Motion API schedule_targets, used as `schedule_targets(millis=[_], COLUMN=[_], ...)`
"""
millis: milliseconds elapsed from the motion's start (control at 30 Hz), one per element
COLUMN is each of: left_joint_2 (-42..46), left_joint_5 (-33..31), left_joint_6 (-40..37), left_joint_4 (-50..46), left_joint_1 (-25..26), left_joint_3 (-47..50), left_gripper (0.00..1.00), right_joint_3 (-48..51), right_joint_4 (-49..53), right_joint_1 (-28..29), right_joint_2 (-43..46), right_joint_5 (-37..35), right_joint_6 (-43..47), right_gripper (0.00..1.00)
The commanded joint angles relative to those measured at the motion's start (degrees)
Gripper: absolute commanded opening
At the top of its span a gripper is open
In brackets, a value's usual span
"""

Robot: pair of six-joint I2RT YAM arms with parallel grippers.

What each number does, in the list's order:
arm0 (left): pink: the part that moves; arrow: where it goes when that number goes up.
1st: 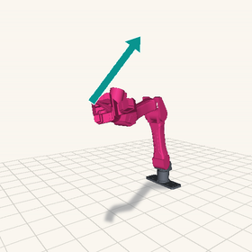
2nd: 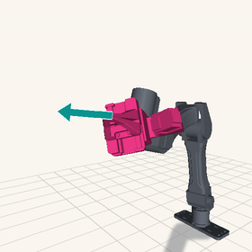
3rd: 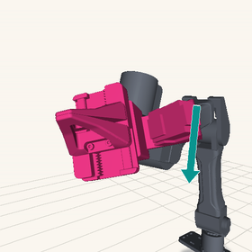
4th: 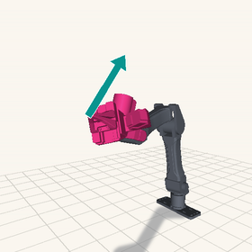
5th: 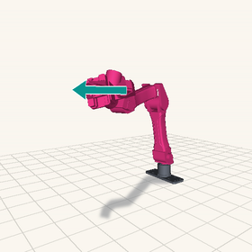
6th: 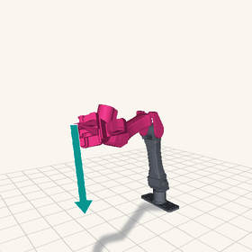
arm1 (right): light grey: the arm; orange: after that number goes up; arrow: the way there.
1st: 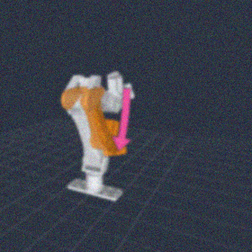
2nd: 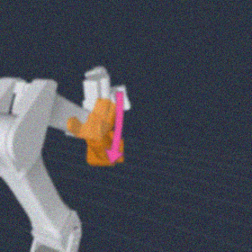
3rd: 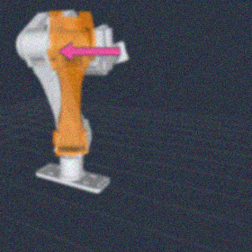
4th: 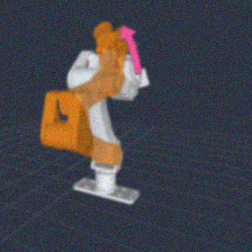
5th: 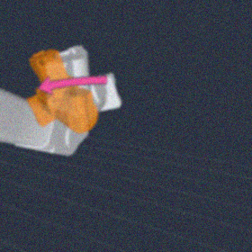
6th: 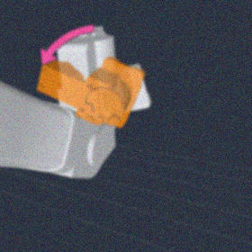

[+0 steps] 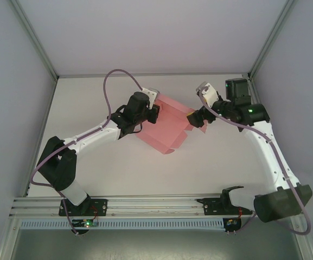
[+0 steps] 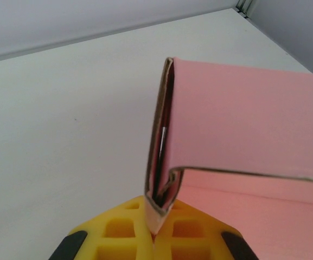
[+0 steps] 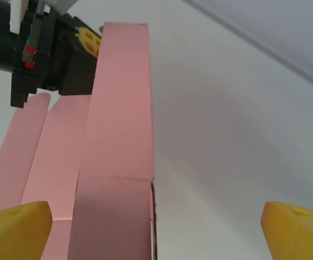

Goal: Assemble paper box

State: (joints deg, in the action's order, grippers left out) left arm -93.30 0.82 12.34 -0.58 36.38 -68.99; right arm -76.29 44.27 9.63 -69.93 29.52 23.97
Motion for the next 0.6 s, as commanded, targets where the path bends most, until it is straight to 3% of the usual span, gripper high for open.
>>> schedule_targets(millis=[0,400,567], left_joint_2=[-0.22,0.75,0.1], left_joint_5=[-0.78,0.77,2.11], left_joint_6=[-0.72,0.48,2.15], left_joint_4=[0.14,0.61,0.08], left_joint_1=[-0.05,-0.04,0.0], left_joint_3=[-1.91,-1.54,-2.99], left_gripper=[0.0,0.0,0.0], right_joint_3=[-1.79,1.08,3.72], right_joint_4=[-0.33,2.84,-5.84], right_joint_1=[-1.48,-4.01,-3.0], right_joint_2=[0.25,-3.49,-4.51], right_joint_5=[-1.94,0.28,4.52], right_joint_6=[-0.77,0.54,-4.14], right_gripper=[0.98,0.98,0.98])
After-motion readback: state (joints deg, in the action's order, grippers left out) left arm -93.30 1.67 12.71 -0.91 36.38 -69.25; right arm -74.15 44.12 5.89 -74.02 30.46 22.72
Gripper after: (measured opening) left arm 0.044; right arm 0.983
